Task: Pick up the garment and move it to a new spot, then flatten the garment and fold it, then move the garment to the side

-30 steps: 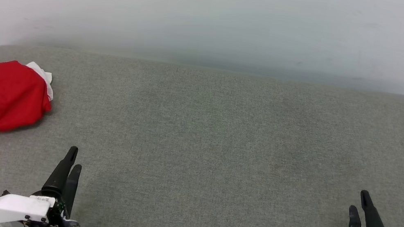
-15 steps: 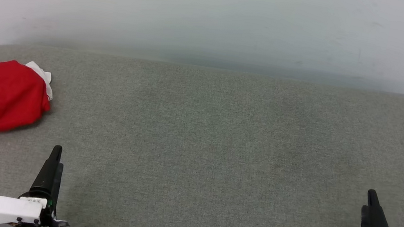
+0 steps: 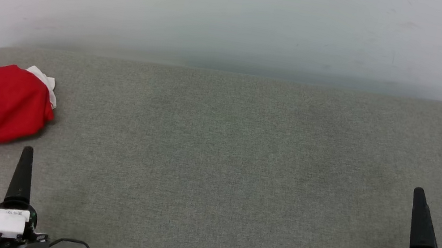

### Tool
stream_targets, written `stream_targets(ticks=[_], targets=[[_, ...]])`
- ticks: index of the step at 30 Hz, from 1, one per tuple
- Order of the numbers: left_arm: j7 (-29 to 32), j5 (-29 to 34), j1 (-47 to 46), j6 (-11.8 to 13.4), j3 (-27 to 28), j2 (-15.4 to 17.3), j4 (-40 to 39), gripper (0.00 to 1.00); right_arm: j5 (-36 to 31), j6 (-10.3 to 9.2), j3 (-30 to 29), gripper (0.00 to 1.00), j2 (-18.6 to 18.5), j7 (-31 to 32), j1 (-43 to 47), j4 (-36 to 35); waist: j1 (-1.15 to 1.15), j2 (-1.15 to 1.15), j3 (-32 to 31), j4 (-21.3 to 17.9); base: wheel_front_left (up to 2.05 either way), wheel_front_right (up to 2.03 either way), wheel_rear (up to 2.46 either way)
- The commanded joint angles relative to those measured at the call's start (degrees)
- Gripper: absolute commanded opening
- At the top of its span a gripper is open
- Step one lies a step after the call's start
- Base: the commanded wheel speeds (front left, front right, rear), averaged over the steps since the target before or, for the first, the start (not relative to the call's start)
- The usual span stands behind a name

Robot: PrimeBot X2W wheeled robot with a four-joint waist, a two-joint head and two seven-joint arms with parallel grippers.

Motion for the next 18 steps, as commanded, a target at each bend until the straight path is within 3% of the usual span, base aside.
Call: stream_targets(ticks=[1, 8, 18], targets=[[-0.63, 2.85, -1.17, -0.04, 0.88, 0.21, -2.13, 1.0, -3.95, 0.01, 0.42, 1.0, -0.03, -0.71, -0.78, -2.35, 0.0, 0.0, 0.08, 0.0, 0.0, 0.0, 0.0], [-2.03, 13.78, -0.99, 3.44, 0.18, 0.23, -9.01, 1.0, -17.24, 0.01, 2.21, 1.0, -0.03, -2.14, -1.08, -6.9, 0.0, 0.0, 0.5, -0.02, 0.0, 0.0, 0.0], [-3.88, 30.81, 0.85, 10.89, -7.66, 0.24, -17.37, 1.0, -31.27, 0.01, 3.7, 1.0, -0.03, -3.95, -1.41, -11.89, 0.0, 0.0, 1.07, -0.01, 0.0, 0.0, 0.0]])
